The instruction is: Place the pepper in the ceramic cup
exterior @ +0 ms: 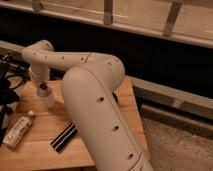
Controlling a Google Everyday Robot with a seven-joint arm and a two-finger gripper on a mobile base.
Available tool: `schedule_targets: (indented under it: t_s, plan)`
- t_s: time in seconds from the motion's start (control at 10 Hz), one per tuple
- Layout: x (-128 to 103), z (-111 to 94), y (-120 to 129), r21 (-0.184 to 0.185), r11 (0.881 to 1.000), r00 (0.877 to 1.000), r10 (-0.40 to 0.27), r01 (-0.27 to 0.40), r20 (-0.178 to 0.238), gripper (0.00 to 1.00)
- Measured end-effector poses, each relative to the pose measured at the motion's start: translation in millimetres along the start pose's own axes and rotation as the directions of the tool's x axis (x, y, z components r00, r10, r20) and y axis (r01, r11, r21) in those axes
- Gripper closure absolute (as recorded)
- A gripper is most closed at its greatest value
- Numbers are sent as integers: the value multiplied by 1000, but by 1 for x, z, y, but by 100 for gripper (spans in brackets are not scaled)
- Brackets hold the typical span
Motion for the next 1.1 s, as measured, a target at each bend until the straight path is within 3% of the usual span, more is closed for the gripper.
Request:
schedule_targets:
  t_s: [0.1,0.3,0.4,0.7,1.0,1.1]
  plan:
    - [-1,3,-16,-8,999,999,31,-31,25,87]
    - [-6,7,-15,-20,1000,1000,13,-13,12,74]
    - [-3,8,-12,-16,1000,1000,4,-4,-3,75]
    - [-4,8,8,-43,999,1000,-2,2,6,96]
    - [-5,11,7,-52,999,1000,-14,14,-2,95]
    - [-2,13,10,-49,999,1000,-13,13,-3,88]
